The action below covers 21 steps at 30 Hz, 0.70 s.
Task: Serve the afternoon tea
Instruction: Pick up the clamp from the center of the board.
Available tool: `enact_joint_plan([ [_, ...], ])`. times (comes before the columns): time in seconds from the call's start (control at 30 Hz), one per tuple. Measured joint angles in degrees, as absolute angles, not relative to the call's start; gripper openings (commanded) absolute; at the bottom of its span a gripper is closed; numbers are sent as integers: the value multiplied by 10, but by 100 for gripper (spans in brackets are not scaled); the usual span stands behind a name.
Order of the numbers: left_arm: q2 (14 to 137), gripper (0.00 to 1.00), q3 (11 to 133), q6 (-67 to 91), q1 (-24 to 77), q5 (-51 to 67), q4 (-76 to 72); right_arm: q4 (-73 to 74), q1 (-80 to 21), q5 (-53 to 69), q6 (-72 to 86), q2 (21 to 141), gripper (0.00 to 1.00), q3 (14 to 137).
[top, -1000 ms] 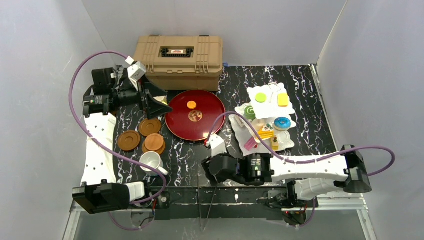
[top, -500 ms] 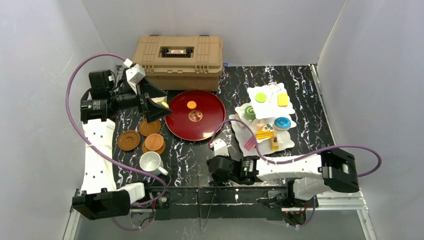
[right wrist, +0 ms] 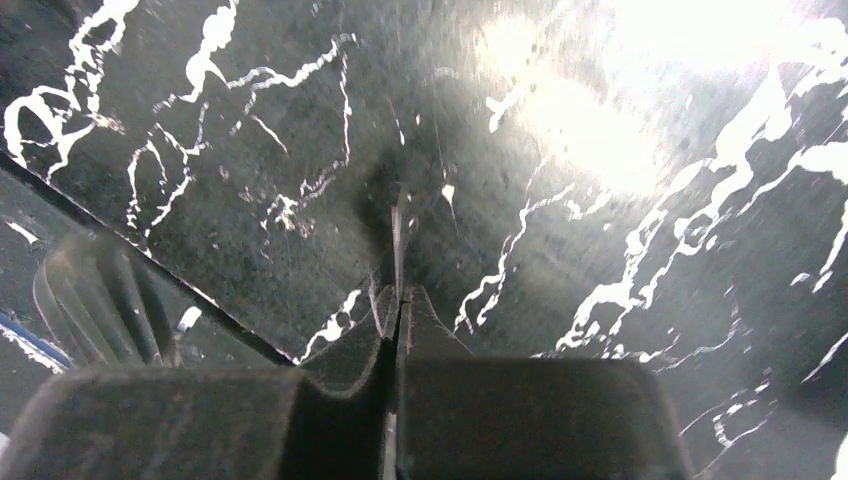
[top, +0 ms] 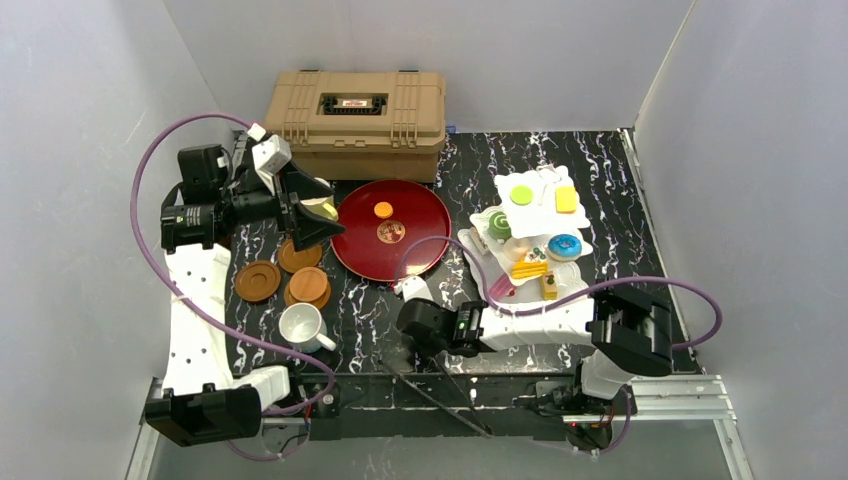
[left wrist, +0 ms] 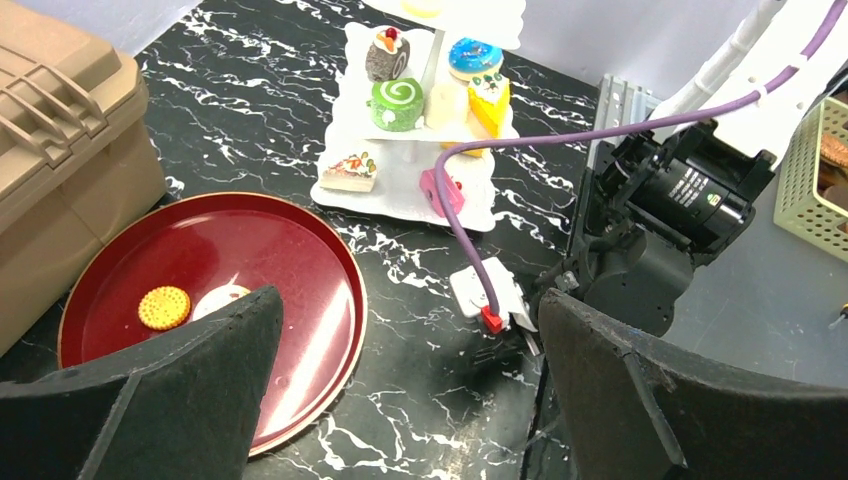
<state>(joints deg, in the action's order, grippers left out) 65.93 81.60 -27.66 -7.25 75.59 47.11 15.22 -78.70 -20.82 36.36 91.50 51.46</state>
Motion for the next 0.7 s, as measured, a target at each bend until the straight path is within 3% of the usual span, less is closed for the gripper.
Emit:
enact_joint_plan([
  [0.33,655,98,802,-307,-72,759,484,116,-710,-166,210,921,1,577],
  [0.7,660,95,775,-381,-72,761,532,109,-653,-57,71,1027,1,761],
])
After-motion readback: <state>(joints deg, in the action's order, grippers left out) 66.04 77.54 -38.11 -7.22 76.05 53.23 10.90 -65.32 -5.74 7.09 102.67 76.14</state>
